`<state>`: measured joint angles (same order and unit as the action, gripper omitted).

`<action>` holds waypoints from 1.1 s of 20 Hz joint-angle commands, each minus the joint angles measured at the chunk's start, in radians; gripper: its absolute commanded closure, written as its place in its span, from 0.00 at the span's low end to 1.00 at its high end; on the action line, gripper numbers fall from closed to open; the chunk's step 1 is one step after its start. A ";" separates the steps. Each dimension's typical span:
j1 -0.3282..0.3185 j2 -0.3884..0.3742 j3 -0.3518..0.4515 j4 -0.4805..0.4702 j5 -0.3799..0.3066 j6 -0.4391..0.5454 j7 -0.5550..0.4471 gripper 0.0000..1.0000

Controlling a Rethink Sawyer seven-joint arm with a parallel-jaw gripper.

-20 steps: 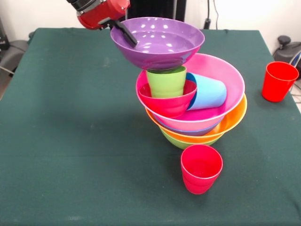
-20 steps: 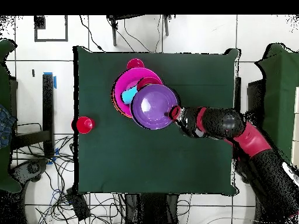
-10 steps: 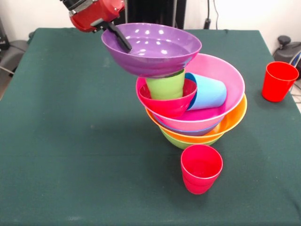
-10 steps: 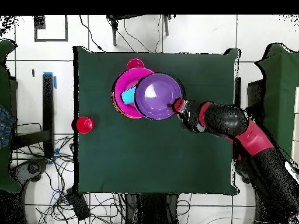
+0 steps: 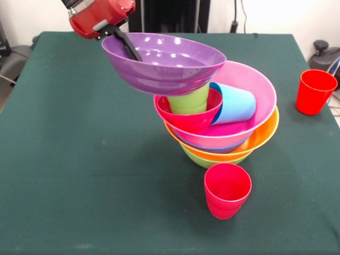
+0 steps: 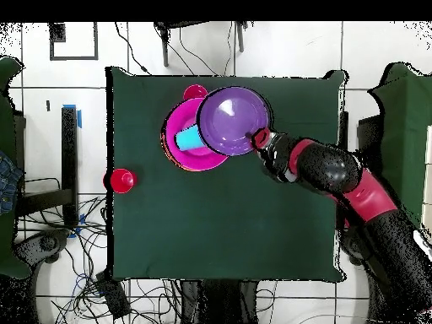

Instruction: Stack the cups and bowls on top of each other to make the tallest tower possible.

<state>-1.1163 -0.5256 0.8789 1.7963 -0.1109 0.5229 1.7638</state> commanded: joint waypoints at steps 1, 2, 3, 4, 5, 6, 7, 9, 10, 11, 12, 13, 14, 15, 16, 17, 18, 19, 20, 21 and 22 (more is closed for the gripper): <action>0.012 0.029 0.041 -0.030 0.035 -0.044 0.051 1.00; 0.013 0.030 0.041 -0.030 0.036 -0.044 0.053 1.00; 0.013 0.031 0.041 -0.029 0.037 -0.044 0.055 1.00; 0.013 0.030 0.041 -0.027 0.040 -0.041 0.059 1.00; 0.012 0.028 0.042 -0.023 0.046 -0.035 0.064 1.00; 0.011 0.023 0.043 -0.011 0.063 -0.012 0.077 1.00; 0.010 0.014 0.048 0.004 0.076 0.004 0.087 1.00; 0.010 0.003 0.056 0.028 0.095 0.023 0.101 1.00; 0.012 0.003 0.058 0.030 0.093 0.020 0.096 1.00; 0.014 0.003 0.055 0.033 0.096 0.020 0.095 1.00; 0.014 0.000 0.052 0.043 0.099 0.023 0.097 1.00; 0.014 0.000 0.050 0.047 0.102 0.023 0.096 1.00; 0.018 0.006 0.040 0.043 0.110 0.041 0.096 1.00; 0.019 0.005 0.036 0.047 0.116 0.044 0.099 1.00; 0.021 0.011 0.030 0.045 0.124 0.043 0.106 1.00; 0.023 0.011 0.026 0.046 0.128 0.043 0.109 1.00; 0.030 0.013 0.016 0.039 0.133 0.044 0.113 1.00; 0.033 0.014 0.013 0.039 0.134 0.040 0.110 1.00; 0.037 0.017 0.007 0.036 0.132 0.047 0.103 1.00; 0.042 0.019 0.000 0.033 0.130 0.054 0.096 1.00; 0.050 0.019 -0.012 0.029 0.130 0.066 0.096 1.00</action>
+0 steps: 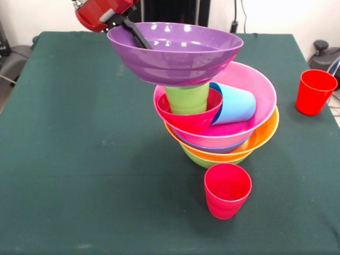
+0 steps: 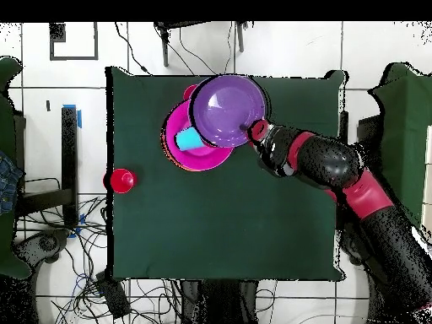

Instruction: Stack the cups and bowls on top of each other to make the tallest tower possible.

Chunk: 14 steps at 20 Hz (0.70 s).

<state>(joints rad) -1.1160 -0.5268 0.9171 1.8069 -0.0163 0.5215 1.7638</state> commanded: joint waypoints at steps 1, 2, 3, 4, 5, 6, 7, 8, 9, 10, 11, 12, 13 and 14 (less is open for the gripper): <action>0.054 0.019 -0.056 0.017 0.036 0.074 0.095 1.00; 0.057 0.018 -0.061 0.015 0.036 0.082 0.094 1.00; 0.059 0.018 -0.064 0.014 0.035 0.084 0.093 1.00; 0.064 0.021 -0.072 0.008 0.031 0.084 0.091 1.00; 0.066 0.024 -0.075 0.007 0.031 0.085 0.091 1.00; 0.070 0.029 -0.081 0.002 0.027 0.086 0.087 1.00; 0.071 0.032 -0.081 0.000 0.027 0.085 0.085 1.00; 0.072 0.035 -0.081 -0.001 0.027 0.085 0.083 1.00; 0.071 0.038 -0.081 -0.001 0.027 0.083 0.082 1.00; 0.072 0.040 -0.081 -0.002 0.030 0.094 0.080 1.00; 0.073 0.042 -0.081 0.000 0.032 0.096 0.081 1.00; 0.072 0.046 -0.078 0.008 0.030 0.090 0.079 1.00; 0.073 0.049 -0.078 0.009 0.026 0.091 0.073 1.00; 0.074 0.051 -0.080 0.013 0.024 0.096 0.070 1.00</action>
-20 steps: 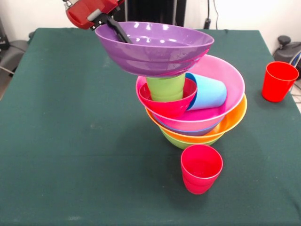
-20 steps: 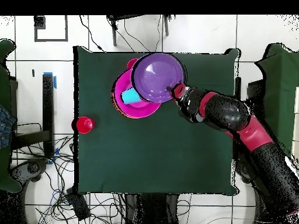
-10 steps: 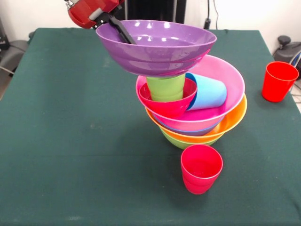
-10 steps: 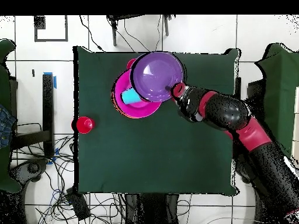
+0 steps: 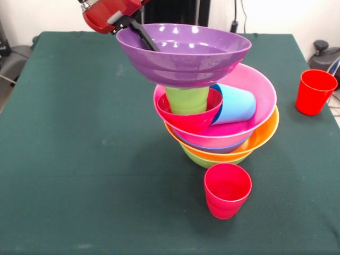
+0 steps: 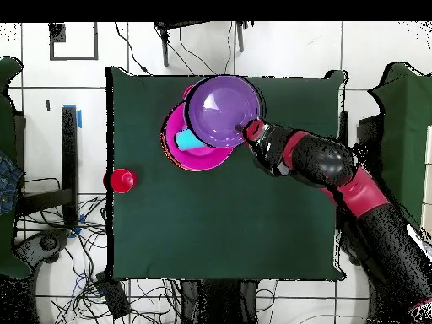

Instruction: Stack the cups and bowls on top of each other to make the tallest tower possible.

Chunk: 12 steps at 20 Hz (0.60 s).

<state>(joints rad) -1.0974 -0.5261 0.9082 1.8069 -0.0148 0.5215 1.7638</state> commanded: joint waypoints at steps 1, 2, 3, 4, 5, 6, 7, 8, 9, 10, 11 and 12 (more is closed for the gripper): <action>0.056 0.052 -0.073 0.016 0.023 0.098 0.072 1.00; 0.058 0.056 -0.079 0.018 0.022 0.104 0.072 1.00; 0.057 0.058 -0.080 0.020 0.020 0.104 0.071 1.00; 0.058 0.060 -0.084 0.021 0.020 0.112 0.069 1.00; 0.058 0.059 -0.086 0.023 0.020 0.115 0.070 1.00; 0.061 0.062 -0.093 0.020 0.023 0.128 0.072 1.00; 0.063 0.063 -0.098 0.016 0.025 0.137 0.072 1.00; 0.065 0.065 -0.103 0.013 0.026 0.145 0.073 1.00; 0.065 0.065 -0.104 0.013 0.027 0.148 0.073 1.00; 0.067 0.068 -0.106 0.011 0.030 0.152 0.074 1.00; 0.069 0.070 -0.107 0.009 0.032 0.156 0.075 1.00; 0.071 0.073 -0.111 0.007 0.034 0.163 0.077 1.00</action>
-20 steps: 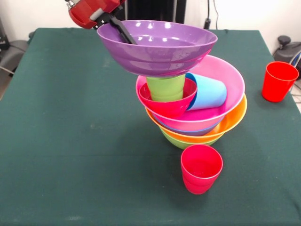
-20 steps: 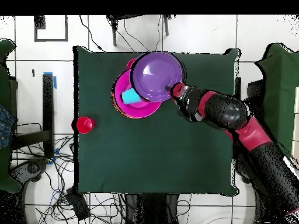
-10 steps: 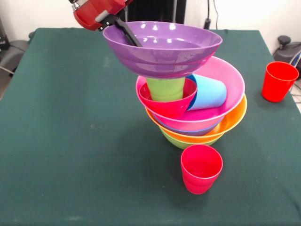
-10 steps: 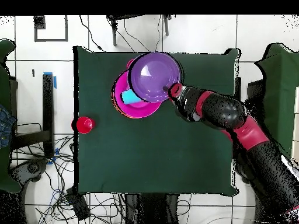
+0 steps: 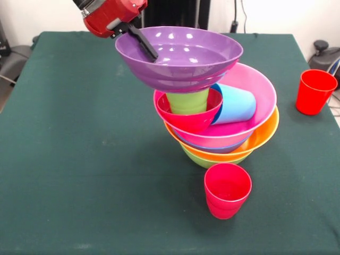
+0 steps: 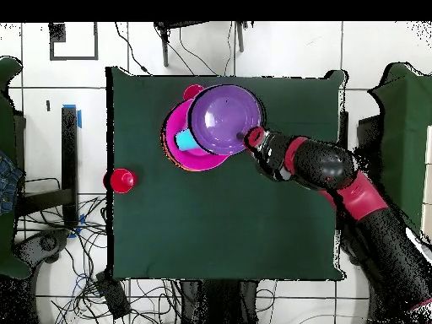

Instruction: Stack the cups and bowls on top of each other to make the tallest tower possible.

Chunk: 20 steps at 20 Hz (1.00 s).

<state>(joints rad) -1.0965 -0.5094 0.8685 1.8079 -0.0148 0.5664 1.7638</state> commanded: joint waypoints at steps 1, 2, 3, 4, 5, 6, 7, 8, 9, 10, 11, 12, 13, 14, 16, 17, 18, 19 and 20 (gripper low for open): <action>0.070 0.058 -0.071 0.006 0.034 0.120 0.076 1.00; 0.069 0.058 -0.070 0.009 0.034 0.124 0.075 1.00; 0.068 0.057 -0.068 0.011 0.035 0.126 0.075 1.00; 0.065 0.057 -0.065 0.016 0.036 0.125 0.077 1.00; 0.063 0.057 -0.063 0.018 0.036 0.124 0.077 1.00; 0.063 0.062 -0.062 0.015 0.035 0.122 0.074 1.00; 0.061 0.066 -0.058 0.013 0.035 0.118 0.070 1.00; 0.060 0.070 -0.053 0.012 0.034 0.115 0.066 1.00; 0.058 0.072 -0.048 0.013 0.034 0.111 0.063 1.00; 0.056 0.078 -0.039 0.011 0.032 0.105 0.055 1.00; 0.055 0.080 -0.035 0.011 0.033 0.099 0.055 1.00; 0.051 0.089 -0.025 0.014 0.033 0.070 0.056 1.00; 0.050 0.091 -0.022 0.013 0.032 0.060 0.056 1.00; 0.048 0.094 -0.022 0.015 0.035 0.048 0.063 1.00; 0.045 0.100 -0.017 0.010 0.025 0.034 0.050 1.00; 0.044 0.101 -0.015 0.008 0.021 0.031 0.044 1.00; 0.044 0.102 -0.014 0.007 0.016 0.025 0.039 1.00; 0.043 0.105 -0.013 0.005 0.013 0.021 0.037 1.00; 0.042 0.110 -0.009 0.003 0.010 0.017 0.032 1.00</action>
<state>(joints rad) -1.0959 -0.4654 0.8591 1.8077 -0.0148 0.6005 1.7638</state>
